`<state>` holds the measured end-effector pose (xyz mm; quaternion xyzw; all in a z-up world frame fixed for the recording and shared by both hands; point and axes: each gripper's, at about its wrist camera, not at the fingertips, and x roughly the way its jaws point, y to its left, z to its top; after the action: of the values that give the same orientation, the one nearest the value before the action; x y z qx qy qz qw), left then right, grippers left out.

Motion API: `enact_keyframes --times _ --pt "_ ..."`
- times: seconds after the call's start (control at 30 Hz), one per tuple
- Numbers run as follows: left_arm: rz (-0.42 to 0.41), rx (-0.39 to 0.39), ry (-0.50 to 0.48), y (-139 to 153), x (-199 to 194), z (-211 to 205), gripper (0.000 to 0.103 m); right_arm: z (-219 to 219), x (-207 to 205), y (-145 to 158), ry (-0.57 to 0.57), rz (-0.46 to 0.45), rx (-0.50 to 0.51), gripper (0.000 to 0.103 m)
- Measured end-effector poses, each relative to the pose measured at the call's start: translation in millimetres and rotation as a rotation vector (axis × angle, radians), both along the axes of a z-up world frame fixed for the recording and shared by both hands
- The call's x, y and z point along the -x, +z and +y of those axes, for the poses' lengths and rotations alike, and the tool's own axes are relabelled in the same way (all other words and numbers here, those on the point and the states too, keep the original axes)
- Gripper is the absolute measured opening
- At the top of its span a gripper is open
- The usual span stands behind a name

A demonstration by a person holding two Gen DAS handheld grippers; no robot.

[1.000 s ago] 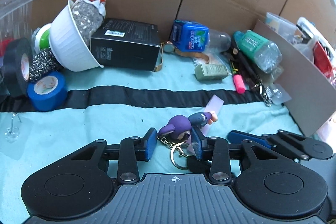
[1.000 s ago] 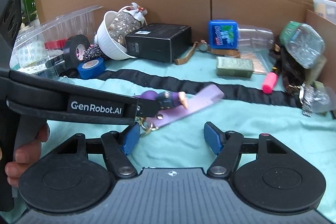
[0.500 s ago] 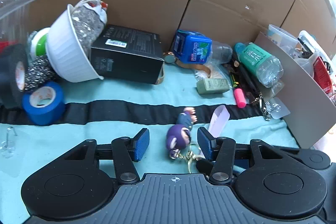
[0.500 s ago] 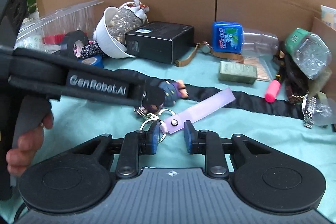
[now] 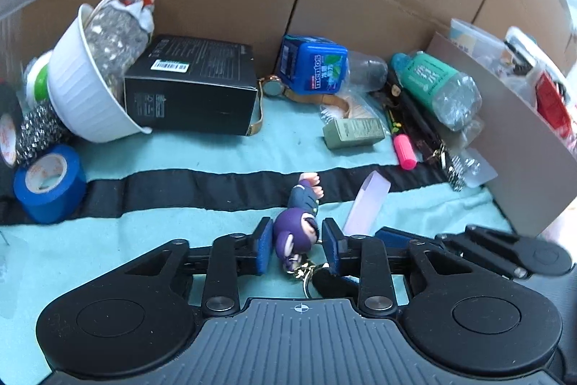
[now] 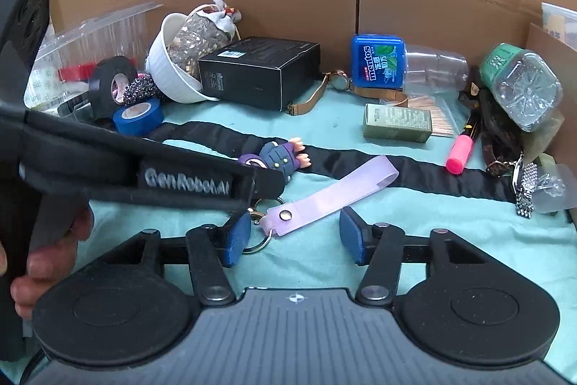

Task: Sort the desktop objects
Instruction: 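Grasp the purple figure with the left gripper while the right grasps the keyring, then carry the keychain into the clear plastic container and open both grippers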

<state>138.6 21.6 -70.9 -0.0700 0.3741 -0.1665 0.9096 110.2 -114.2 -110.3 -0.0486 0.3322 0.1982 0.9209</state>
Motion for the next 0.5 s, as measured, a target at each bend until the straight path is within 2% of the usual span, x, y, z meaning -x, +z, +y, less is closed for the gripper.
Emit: enact_keyframes --times 0.03,0.07,0.3,0.5 --pt "0.000 -0.003 0.005 0.0 1.0 -0.3 0.026 0.1 0.3 1.4 0.007 0.007 -0.010 0.037" --pt "0.006 0.005 0.005 0.1 2.0 0.7 0.026 -0.6 0.7 2.7 0.011 0.020 -0.028 0.029" --pt "0.061 0.055 0.041 4.7 20.0 9.9 0.025 -2.6 17.9 8.7 -0.006 0.050 -0.075 0.028" --pt "0.012 0.088 0.065 29.7 44.1 16.6 0.025 1.4 38.3 31.6 0.017 -0.003 -0.075 0.028"
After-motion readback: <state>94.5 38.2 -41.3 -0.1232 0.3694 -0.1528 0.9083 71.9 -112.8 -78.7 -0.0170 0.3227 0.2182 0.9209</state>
